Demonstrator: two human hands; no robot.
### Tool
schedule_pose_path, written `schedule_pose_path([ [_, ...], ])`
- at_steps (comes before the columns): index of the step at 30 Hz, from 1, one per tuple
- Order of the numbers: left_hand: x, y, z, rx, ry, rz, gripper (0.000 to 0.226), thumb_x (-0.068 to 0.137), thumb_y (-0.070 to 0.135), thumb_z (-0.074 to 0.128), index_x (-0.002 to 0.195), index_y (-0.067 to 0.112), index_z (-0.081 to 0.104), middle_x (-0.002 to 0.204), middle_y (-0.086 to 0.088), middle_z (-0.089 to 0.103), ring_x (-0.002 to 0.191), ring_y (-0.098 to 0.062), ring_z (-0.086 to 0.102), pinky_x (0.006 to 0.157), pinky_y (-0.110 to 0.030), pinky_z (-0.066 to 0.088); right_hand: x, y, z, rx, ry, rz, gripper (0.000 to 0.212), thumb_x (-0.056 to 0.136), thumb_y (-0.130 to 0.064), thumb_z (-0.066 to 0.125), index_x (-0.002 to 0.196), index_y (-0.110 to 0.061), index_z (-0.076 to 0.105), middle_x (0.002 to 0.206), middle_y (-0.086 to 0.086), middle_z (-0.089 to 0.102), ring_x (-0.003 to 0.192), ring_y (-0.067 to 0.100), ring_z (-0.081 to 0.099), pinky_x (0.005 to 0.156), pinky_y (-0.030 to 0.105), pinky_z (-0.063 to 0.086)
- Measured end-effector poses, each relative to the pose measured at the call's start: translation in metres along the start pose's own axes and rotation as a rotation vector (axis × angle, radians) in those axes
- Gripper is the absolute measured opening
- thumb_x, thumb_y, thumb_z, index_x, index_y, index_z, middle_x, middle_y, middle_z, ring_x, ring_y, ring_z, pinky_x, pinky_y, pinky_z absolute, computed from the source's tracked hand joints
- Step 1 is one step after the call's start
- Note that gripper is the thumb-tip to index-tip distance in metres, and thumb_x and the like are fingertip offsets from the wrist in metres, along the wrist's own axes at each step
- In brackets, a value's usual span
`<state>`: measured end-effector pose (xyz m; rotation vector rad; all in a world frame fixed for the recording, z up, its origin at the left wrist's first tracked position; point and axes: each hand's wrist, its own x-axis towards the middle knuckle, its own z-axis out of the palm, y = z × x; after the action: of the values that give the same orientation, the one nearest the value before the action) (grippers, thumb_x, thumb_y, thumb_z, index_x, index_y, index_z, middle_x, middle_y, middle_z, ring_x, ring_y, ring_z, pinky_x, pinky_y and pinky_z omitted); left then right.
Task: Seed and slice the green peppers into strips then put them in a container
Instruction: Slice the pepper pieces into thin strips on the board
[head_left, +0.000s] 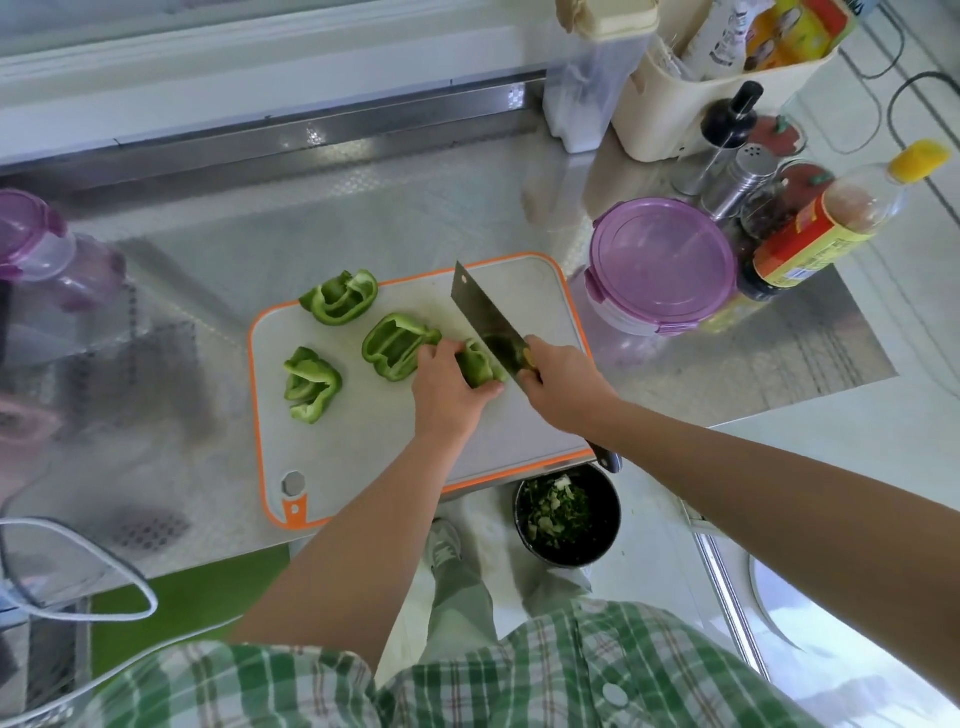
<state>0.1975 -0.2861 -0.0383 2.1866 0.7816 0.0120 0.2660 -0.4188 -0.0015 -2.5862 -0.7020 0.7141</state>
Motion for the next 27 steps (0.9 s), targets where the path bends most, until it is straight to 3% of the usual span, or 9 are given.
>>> schedule_pose_path([
  [3,0.002,0.0,0.001,0.005,0.001,0.006,0.064,0.068,0.029,0.088,0.12,0.007,0.058,0.115,-0.012,0.054,0.092,-0.012,0.041,0.073,-0.014,0.025,-0.002,-0.005,0.003,-0.013,-0.035,0.007,0.022,0.095,-0.02,0.042,0.115,-0.01,0.046,0.087,0.013,0.054,0.077,0.033,0.053,0.065,0.037,0.045],
  [8,0.003,0.0,0.002,0.011,-0.001,0.011,0.064,0.066,0.03,0.089,0.117,0.008,0.059,0.114,-0.01,0.054,0.1,-0.019,0.049,0.075,-0.017,0.028,-0.003,-0.007,0.005,-0.075,-0.015,0.01,0.016,0.096,-0.018,0.041,0.108,-0.009,0.045,0.08,0.012,0.051,0.074,0.034,0.052,0.061,0.036,0.04],
  [15,0.004,-0.001,0.0,-0.015,0.005,0.02,0.062,0.065,0.028,0.089,0.116,0.008,0.06,0.11,-0.004,0.049,0.09,-0.013,0.046,0.079,-0.019,0.033,-0.002,-0.005,0.006,-0.041,-0.034,0.025,0.013,0.096,-0.016,0.041,0.106,-0.01,0.044,0.078,0.012,0.051,0.069,0.031,0.052,0.057,0.035,0.041],
  [22,0.003,-0.004,0.001,-0.018,0.023,0.031,0.058,0.065,0.027,0.089,0.112,0.008,0.062,0.103,-0.001,0.052,0.086,-0.011,0.044,0.07,-0.016,0.026,0.0,-0.007,0.009,-0.032,-0.052,0.039,0.003,0.096,-0.015,0.041,0.095,-0.012,0.039,0.077,0.01,0.048,0.068,0.029,0.048,0.058,0.033,0.036],
  [27,0.001,-0.007,0.002,-0.054,0.036,0.034,0.057,0.064,0.027,0.09,0.111,0.01,0.063,0.102,-0.001,0.054,0.087,-0.013,0.049,0.069,-0.019,0.03,0.009,-0.016,0.024,-0.094,-0.016,0.067,0.019,0.097,-0.014,0.041,0.115,-0.007,0.043,0.089,0.015,0.055,0.082,0.036,0.056,0.063,0.035,0.037],
])
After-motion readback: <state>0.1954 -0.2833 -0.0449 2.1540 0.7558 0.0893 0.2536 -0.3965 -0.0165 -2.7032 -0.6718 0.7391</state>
